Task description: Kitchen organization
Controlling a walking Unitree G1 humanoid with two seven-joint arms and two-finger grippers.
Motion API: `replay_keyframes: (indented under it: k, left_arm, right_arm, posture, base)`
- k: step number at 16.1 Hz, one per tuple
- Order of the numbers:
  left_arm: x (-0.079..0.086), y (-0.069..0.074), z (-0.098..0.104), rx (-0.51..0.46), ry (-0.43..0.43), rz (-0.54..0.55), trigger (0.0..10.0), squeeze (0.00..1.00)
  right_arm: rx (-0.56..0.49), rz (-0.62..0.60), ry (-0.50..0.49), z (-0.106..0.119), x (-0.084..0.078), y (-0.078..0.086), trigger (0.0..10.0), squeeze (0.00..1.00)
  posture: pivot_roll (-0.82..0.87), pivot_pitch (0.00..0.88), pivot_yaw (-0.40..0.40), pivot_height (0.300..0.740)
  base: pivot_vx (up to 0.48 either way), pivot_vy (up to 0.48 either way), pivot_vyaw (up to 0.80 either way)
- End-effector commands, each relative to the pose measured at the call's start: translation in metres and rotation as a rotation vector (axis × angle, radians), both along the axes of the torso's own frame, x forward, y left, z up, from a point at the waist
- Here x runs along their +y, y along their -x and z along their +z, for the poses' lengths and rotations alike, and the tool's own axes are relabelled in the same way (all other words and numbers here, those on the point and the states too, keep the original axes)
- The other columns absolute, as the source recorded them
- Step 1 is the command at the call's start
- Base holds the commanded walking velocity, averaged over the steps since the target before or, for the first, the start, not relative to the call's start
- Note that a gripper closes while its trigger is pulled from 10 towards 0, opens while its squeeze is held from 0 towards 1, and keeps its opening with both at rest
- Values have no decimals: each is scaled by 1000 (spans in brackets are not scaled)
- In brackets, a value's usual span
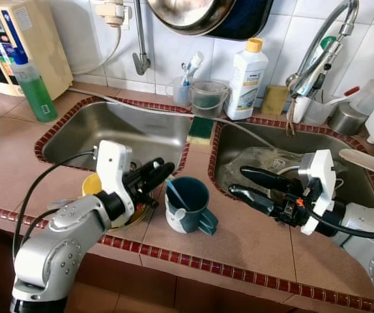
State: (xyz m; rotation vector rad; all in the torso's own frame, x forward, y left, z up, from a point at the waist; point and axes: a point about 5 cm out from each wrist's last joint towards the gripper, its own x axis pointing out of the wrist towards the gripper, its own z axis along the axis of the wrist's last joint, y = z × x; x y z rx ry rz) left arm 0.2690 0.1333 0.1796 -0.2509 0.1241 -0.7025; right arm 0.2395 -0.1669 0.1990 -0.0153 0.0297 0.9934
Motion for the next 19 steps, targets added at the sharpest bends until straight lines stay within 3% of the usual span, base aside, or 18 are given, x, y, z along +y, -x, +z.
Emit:
replay_keyframes:
  k: [1, 12, 19]
  left_arm:
    - [0, 0, 6, -20, 2, 0, 0, 0]
    - [14, -10, 36, -118, -27, -23, 0, 0]
    - [9, -7, 46, -135, 12, -86, 0, 0]
  right_arm:
    - [-16, -4, 4, 3, 0, -1, 10000, 0]
    - [-29, 2, -17, 7, 1, -4, 10000, 0]
    - [-33, -7, -25, 8, 1, -4, 10000, 0]
  posture:
    - [-37, 12, -38, 740]
    - [-28, 9, -46, 740]
    - [-30, 6, -39, 740]
  base:
    - [0, 0, 0]
    - [0, 0, 0]
    - [0, 0, 0]
